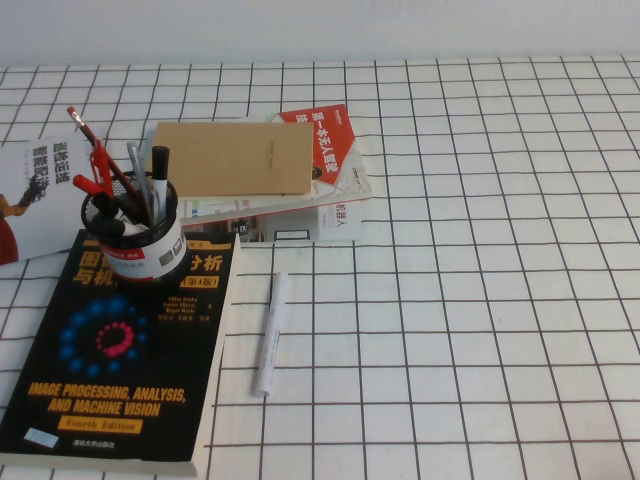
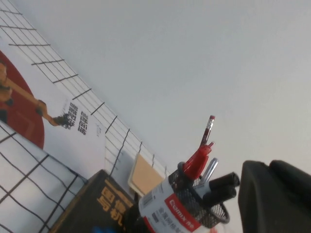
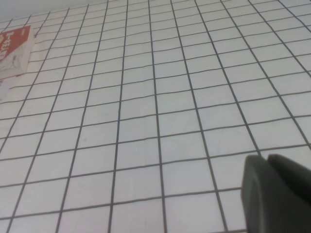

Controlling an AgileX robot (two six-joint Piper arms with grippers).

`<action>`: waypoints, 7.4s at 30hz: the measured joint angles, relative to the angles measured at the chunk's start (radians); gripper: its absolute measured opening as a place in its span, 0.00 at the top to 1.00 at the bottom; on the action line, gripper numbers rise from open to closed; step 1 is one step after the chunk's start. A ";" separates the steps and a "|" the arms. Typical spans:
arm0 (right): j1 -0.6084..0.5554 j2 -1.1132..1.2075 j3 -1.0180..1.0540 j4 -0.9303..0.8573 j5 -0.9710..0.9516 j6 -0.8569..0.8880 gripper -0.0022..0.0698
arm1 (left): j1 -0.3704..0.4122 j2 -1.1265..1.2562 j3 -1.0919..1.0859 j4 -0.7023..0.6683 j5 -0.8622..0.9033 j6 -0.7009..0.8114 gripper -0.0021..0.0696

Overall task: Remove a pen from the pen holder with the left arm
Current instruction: 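Take a marker out of the pen holder and lay it on the table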

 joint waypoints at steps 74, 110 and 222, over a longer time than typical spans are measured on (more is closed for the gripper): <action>0.000 0.000 0.000 0.000 0.000 0.000 0.99 | -0.212 1.266 -0.393 1.175 -0.553 -0.286 0.34; 0.000 0.000 0.000 0.000 0.000 0.000 0.99 | -0.212 1.419 -0.429 1.081 -0.723 -0.259 0.74; 0.000 0.000 0.000 0.000 0.000 0.000 0.99 | -0.521 2.137 -1.755 0.601 0.971 0.057 0.82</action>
